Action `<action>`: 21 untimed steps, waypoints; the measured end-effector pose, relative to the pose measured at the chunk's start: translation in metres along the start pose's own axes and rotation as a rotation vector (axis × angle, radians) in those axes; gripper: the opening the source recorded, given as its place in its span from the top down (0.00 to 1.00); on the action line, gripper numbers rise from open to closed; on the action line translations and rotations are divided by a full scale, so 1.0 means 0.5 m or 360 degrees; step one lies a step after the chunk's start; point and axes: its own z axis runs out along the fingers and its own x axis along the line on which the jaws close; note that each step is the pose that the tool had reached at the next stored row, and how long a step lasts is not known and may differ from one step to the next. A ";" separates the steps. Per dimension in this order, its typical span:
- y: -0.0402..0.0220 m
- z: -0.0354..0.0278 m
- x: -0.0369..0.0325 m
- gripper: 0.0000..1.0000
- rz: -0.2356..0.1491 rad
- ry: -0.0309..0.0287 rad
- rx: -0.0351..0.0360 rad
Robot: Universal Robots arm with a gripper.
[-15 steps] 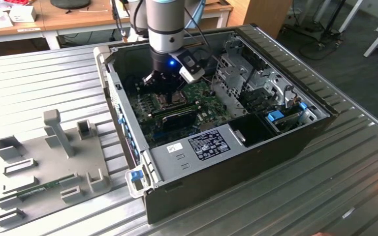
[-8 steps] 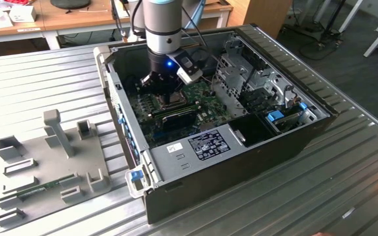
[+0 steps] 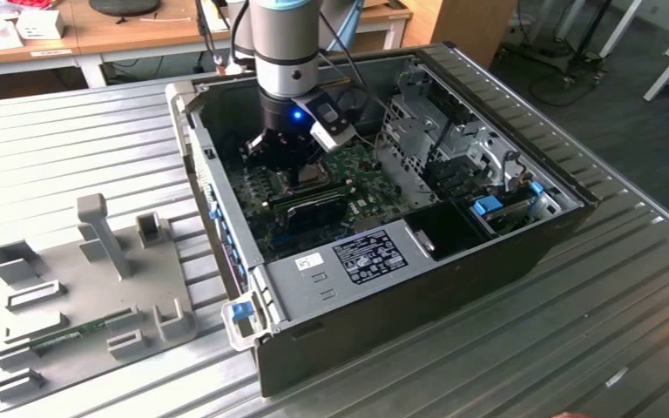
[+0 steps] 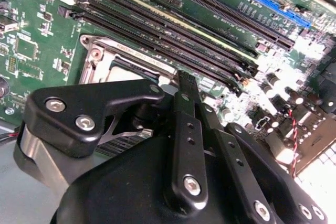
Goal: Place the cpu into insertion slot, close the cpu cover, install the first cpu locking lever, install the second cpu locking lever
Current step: 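Install the second cpu locking lever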
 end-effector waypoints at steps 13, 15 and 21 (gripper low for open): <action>-0.001 0.019 0.010 0.89 0.0000 0.00000 0.0000; -0.001 0.020 0.011 0.89 0.0000 0.00000 0.0000; -0.001 0.023 0.012 0.89 0.0000 0.00001 0.0000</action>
